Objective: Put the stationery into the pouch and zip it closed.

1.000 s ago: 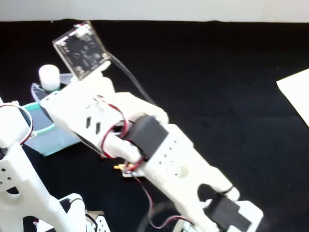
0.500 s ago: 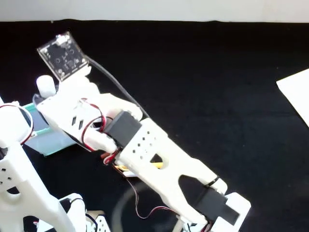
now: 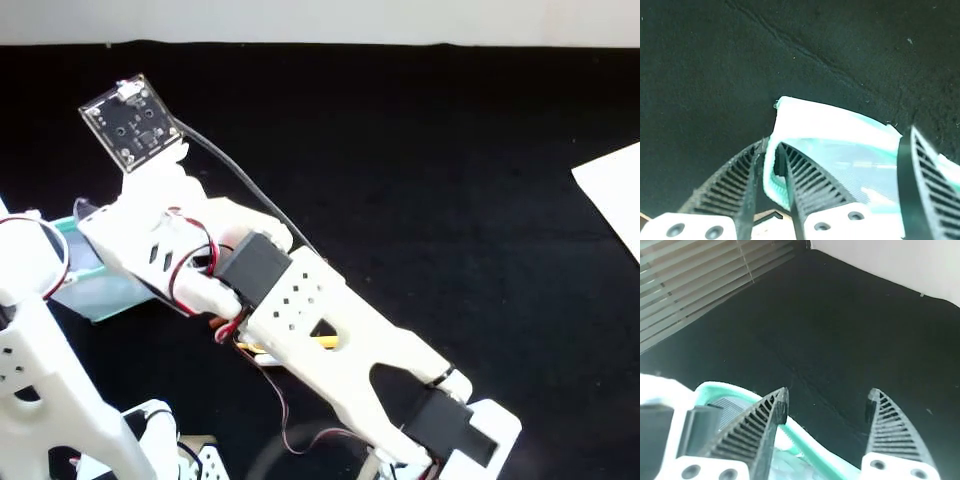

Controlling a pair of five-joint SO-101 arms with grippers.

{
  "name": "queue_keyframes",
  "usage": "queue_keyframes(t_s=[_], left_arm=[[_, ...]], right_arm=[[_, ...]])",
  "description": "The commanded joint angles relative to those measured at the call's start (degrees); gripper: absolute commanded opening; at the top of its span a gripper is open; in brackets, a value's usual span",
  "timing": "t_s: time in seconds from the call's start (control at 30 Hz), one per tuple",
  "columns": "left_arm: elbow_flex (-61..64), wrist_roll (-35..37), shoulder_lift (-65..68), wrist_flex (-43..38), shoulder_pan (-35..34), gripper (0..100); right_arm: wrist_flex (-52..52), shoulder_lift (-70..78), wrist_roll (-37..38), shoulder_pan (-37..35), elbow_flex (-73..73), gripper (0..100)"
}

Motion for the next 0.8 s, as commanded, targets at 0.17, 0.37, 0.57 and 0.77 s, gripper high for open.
queue_keyframes(t_s=[0.17, 0.37, 0.57, 0.77], left_arm=[[0.0, 0.3, 0.7, 0.0, 0.7, 1], [0.0, 0.3, 0.7, 0.0, 0.7, 1], [0.0, 0.3, 0.7, 0.0, 0.8, 1], [0.0, 0.3, 0.7, 0.0, 0.8, 1]], right_arm=[[0.7, -10.2, -0.4, 4.1, -0.2, 24.9], [0.8, -15.8, -0.4, 18.5, 0.3, 24.9], [8.0, -19.6, 2.8, 35.8, 2.0, 24.9], [21.8, -20.8, 25.6, 38.9, 13.0, 24.9]])
